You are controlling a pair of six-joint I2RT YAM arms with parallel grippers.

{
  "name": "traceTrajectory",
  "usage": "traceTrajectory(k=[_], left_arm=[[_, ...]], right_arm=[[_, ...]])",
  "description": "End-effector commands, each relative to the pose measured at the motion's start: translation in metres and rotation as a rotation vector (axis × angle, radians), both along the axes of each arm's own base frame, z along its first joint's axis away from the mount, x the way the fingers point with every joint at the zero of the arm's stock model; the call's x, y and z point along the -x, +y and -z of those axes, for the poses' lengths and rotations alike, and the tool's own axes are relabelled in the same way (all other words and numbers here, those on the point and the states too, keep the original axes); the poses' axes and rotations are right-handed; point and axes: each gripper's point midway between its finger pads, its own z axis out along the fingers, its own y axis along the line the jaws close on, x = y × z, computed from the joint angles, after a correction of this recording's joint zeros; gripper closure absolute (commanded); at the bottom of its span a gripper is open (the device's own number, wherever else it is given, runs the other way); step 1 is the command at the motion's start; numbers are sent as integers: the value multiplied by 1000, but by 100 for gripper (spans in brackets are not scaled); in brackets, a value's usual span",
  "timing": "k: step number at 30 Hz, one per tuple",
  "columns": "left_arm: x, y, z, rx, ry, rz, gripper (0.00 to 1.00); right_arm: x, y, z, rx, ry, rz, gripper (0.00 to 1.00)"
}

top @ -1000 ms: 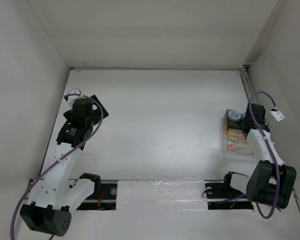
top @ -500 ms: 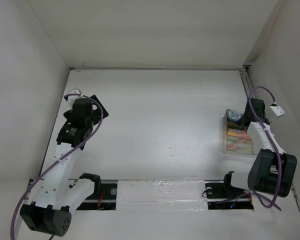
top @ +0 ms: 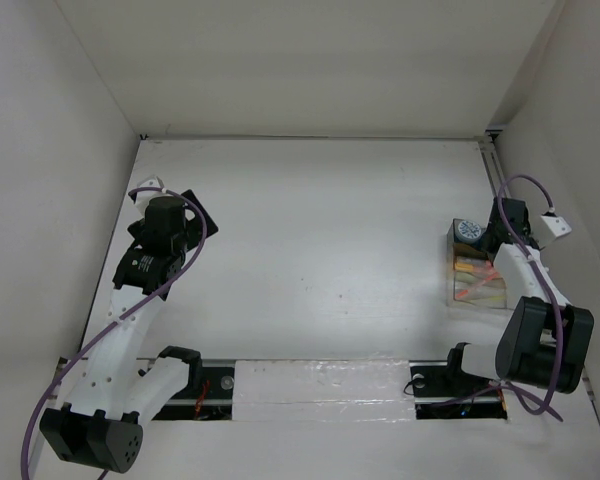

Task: Sort the stationery into containers
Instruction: Place the stationery into the container

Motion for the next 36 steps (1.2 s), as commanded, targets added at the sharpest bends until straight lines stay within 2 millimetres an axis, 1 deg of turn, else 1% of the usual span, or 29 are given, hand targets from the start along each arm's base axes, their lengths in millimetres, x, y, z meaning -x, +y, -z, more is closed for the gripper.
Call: traceTrajectory(k=[1,4,11,12,13,14,15,17,21,24,25,26,29,33,35,36], left_arm=[[-4,-1,-18,1,-60,11,0],[-4,-1,-18,1,-60,11,0],[-4,-1,-18,1,-60,11,0],[-4,-1,-18,1,-60,11,0],[-4,-1,-18,1,-60,11,0],[-4,-1,-18,1,-60,11,0],[-4,-1,-18,1,-60,11,0],[-4,-1,-18,1,-60,11,0],[-2,-9,-21,-8,-72,33,0],[-2,-7,-21,-13,-73,25,0],[-2,-7,-21,-13,-73,25,0],[-2,-7,-21,-13,-73,25,0],[-2,-7,-21,-13,-73,25,0],[-2,-7,-21,-13,-73,25,0],[-2,-7,-21,-13,-73,25,0],[-2,-7,-21,-13,-73,25,0]], right_arm=[[11,-4,1,15,9,48,100],[11,-4,-2,18,-1,48,100],[16,-6,0,11,11,62,100],[16,-6,-3,13,1,62,100],[18,-5,0,11,10,62,100],[18,-5,-3,14,-3,62,100],[21,-4,0,12,5,62,100],[21,-4,0,12,5,62,100],[26,-6,2,7,25,71,100],[28,-5,-7,14,0,72,100],[31,-4,-5,14,-1,72,100],[31,-4,-12,20,-24,72,100],[35,-3,-12,22,-17,67,100],[39,-2,-21,31,-37,62,100],[39,-2,-21,31,-37,62,100],[41,-2,-18,29,-28,62,100]])
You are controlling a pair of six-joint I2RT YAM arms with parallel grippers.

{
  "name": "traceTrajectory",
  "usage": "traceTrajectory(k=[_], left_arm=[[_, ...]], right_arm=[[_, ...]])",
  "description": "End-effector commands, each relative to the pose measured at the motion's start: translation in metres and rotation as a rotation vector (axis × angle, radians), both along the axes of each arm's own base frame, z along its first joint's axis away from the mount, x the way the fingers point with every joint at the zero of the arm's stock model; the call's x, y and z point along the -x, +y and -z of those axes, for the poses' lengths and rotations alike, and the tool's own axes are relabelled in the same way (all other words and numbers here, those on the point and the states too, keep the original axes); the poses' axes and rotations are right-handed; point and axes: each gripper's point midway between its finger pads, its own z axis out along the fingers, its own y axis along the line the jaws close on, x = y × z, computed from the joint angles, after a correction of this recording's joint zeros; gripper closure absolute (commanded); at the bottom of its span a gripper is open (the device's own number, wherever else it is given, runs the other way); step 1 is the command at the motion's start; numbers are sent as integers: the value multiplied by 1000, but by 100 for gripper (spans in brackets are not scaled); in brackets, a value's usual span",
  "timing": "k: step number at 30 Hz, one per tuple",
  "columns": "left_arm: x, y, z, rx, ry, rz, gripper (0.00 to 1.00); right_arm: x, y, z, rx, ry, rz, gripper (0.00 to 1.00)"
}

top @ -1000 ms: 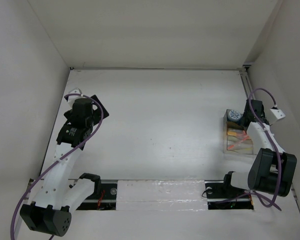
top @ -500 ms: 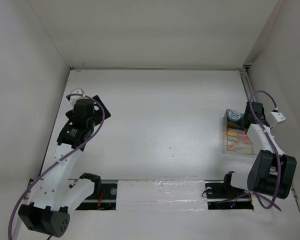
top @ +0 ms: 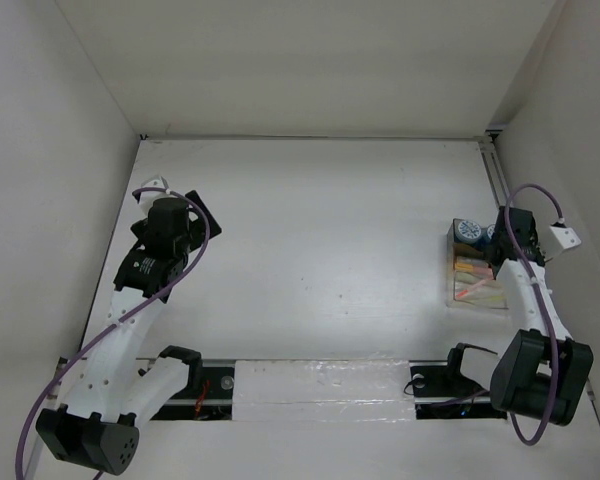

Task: Sort the stationery into containers
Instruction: Place the stationery into the container

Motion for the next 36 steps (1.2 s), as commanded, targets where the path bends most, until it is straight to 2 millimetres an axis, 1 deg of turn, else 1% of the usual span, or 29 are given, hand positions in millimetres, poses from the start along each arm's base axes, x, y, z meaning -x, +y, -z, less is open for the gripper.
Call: traceTrajectory(k=[1,2,3,6,7,8,13,15,18,20,22,24,25,28,29,30,31,33,35,36], left_arm=[[-4,1,-18,-3,-60,-3,0],[-3,2,-20,-1,-69,-3,0],[-3,2,-20,-1,-69,-3,0],[-3,2,-20,-1,-69,-3,0],[-3,2,-20,-1,-69,-3,0],[-3,2,-20,-1,-69,-3,0],[-3,2,-20,-1,-69,-3,0],[-3,2,-20,-1,-69,-3,0],[-3,2,-20,-1,-69,-3,0],[-3,2,-20,-1,-69,-3,0],[-3,2,-20,-1,-69,-3,0],[-3,2,-20,-1,-69,-3,0],[-3,2,-20,-1,-69,-3,0],[-3,2,-20,-1,-69,-3,0],[-3,2,-20,-1,-69,-3,0],[-3,2,-20,-1,-69,-3,0],[-3,2,-20,-1,-69,-3,0],[-3,2,-20,-1,-69,-3,0],[-3,2,-20,-1,-69,-3,0],[-3,2,-20,-1,-69,-3,0]], right_arm=[[7,-4,1,16,21,21,100],[6,-4,0,18,12,21,100],[-2,-3,-1,9,-4,-1,100],[-17,-2,-3,4,-30,-44,100],[-22,-3,-7,6,-36,-45,100],[-24,-4,-2,-1,-15,-45,100],[-32,-8,4,-2,10,-38,100],[-37,-6,9,-7,12,-42,100],[-37,-6,15,-13,32,-42,100],[-44,-2,14,-15,10,-62,100],[-43,-1,12,-22,6,-69,100],[-44,1,3,-20,-27,-76,100],[-41,1,-4,-8,-46,-83,100],[-39,1,-17,14,-66,-98,100],[-42,1,-22,18,-79,-98,100],[-42,0,-22,22,-70,-105,100],[-45,-1,-29,28,-86,-105,100],[-47,-1,-22,17,-54,-105,100],[-50,-2,-20,17,-54,-105,100],[-47,-1,-11,9,-31,-105,100]])
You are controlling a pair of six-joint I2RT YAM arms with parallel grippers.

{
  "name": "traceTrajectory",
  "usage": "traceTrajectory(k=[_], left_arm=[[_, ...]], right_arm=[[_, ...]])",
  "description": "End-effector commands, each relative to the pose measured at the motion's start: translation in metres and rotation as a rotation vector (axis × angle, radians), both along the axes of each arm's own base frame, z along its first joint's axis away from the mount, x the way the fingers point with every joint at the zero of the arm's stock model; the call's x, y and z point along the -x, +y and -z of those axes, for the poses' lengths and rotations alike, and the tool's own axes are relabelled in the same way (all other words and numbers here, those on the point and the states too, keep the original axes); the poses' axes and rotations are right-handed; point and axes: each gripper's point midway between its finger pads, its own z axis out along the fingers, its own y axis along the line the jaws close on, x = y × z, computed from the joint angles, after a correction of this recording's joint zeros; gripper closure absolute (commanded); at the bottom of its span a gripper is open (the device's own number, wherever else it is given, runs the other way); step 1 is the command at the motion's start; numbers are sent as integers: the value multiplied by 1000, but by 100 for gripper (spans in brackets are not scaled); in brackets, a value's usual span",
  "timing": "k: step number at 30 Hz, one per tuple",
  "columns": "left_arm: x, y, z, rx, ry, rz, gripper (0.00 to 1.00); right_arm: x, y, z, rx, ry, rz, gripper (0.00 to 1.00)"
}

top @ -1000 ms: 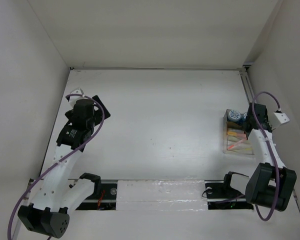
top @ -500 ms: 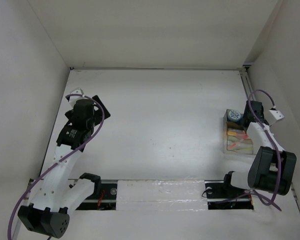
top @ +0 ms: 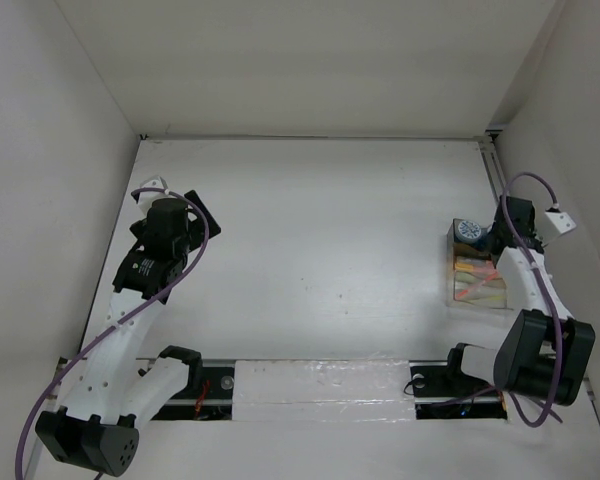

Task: Sort the stationery into containers
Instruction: Place the stationery into the container

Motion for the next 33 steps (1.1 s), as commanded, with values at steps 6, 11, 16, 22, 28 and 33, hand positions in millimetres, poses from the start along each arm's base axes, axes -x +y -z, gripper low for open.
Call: traceTrajectory(k=[6,11,16,22,28,33], left_arm=[[-3,1,-17,-3,-58,-3,0],[-2,2,-20,-1,-67,-3,0],[-2,2,-20,-1,-67,-3,0],[-2,2,-20,-1,-67,-3,0],[-2,2,-20,-1,-67,-3,0],[-1,0,-22,6,-74,5,0]], right_arm=[[-18,0,3,10,1,-22,100],[-14,0,10,8,37,6,100],[0,2,18,0,65,23,100],[10,2,19,-1,67,32,100],[20,0,25,-4,91,53,100],[25,2,30,-19,108,66,100]])
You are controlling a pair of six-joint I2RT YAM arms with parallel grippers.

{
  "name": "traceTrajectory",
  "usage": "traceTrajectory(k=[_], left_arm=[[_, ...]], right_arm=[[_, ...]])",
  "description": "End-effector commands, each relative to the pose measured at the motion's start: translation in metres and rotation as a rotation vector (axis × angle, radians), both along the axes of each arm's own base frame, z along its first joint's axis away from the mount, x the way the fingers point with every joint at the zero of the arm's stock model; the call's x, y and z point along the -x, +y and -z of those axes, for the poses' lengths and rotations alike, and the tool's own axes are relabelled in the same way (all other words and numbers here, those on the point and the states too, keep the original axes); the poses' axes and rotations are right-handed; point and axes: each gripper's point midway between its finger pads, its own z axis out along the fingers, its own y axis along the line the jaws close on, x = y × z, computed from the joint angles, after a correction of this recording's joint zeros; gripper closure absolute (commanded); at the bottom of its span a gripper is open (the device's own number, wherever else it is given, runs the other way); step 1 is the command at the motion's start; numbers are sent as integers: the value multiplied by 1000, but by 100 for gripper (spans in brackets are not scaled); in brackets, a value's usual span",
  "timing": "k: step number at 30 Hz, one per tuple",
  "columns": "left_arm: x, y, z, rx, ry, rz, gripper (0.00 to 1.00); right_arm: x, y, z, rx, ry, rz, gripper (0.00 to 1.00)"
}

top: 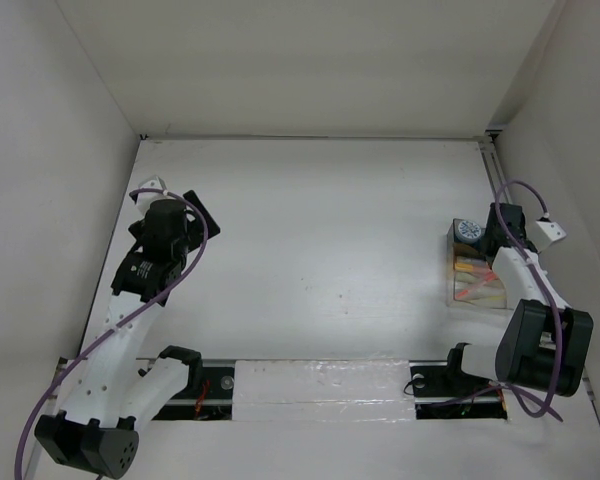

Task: Sort the stationery into containers
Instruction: Place the stationery into the container

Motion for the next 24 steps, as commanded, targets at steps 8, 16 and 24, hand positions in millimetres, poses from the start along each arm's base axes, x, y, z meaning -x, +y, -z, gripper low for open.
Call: traceTrajectory(k=[8,16,24], left_arm=[[-2,0,-18,2,-61,4,0],[-1,0,-21,5,-70,4,0],[-1,0,-21,5,-70,4,0]], right_arm=[[19,-11,-15,29,-37,85,100],[26,-8,-13,22,-26,74,100],[27,-6,-17,18,-39,69,100]])
